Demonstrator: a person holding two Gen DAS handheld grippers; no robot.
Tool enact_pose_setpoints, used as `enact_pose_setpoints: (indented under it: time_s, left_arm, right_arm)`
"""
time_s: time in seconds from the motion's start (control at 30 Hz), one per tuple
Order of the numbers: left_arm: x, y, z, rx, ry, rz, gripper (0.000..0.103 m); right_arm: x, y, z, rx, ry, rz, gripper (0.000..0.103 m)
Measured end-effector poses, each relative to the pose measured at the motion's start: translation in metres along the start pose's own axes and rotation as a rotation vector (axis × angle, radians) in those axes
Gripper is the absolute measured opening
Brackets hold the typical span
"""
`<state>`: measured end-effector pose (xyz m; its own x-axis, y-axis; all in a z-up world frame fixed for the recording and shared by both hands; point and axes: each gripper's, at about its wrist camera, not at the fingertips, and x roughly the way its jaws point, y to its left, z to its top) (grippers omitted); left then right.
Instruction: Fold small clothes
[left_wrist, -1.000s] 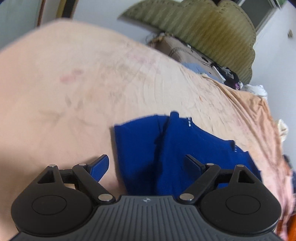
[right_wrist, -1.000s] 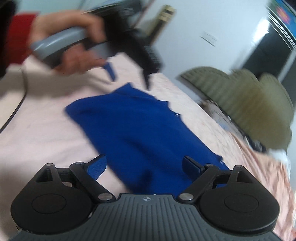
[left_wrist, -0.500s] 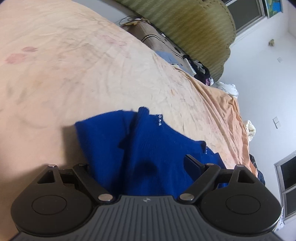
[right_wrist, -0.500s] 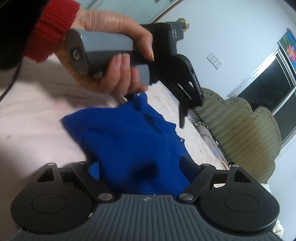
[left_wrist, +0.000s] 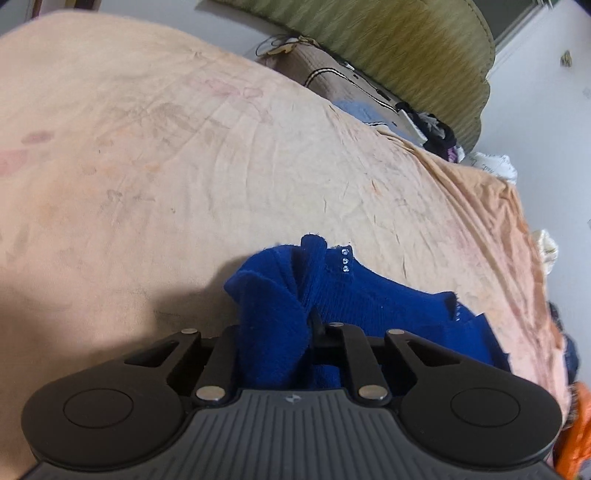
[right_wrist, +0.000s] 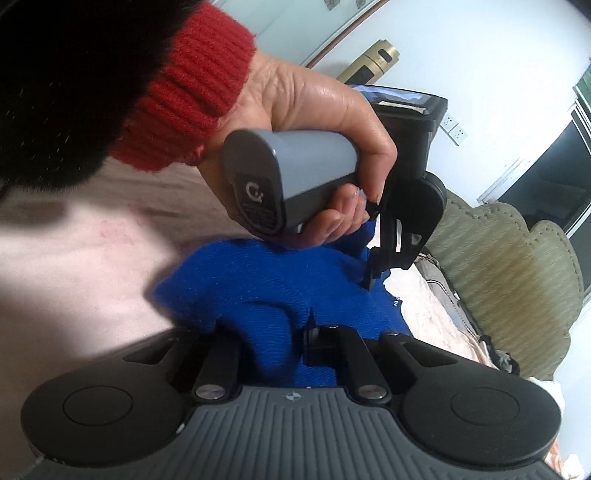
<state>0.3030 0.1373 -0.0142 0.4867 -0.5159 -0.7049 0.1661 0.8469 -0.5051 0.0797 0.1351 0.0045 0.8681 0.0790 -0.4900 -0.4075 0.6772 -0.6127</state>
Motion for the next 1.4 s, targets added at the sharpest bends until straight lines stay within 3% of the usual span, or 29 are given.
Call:
enact_pose_setpoints:
  time_s: [0.13,0.27,0.57,0.97,1.4]
  left_arm:
    - [-0.012,-0.026,-0.003,0.090,-0.034,0.084,0.012]
    - [-0.029,-0.056,-0.003,0.147,-0.078,0.119,0.012]
    - [-0.043,-0.114,-0.002,0.133,-0.107,0.132,0.012]
    - [-0.019,-0.194,-0.018,0.236,-0.100,0.185,0.012]
    - [0.025,-0.256,-0.041,0.333,-0.054,0.181,0.012]
  right_arm:
    - [-0.014,-0.012,-0.006,0.022,-0.034,-0.011,0.008]
    - [-0.030,-0.030,-0.018,0.032,-0.061,-0.059,0.007]
    - [-0.073,-0.060,-0.048,0.079,-0.081,-0.186,0.007]
    - [-0.097,-0.096,-0.098,0.160,-0.038,-0.261,0.007]
    - [-0.108,-0.121,-0.148,0.243,0.026,-0.316,0.007]
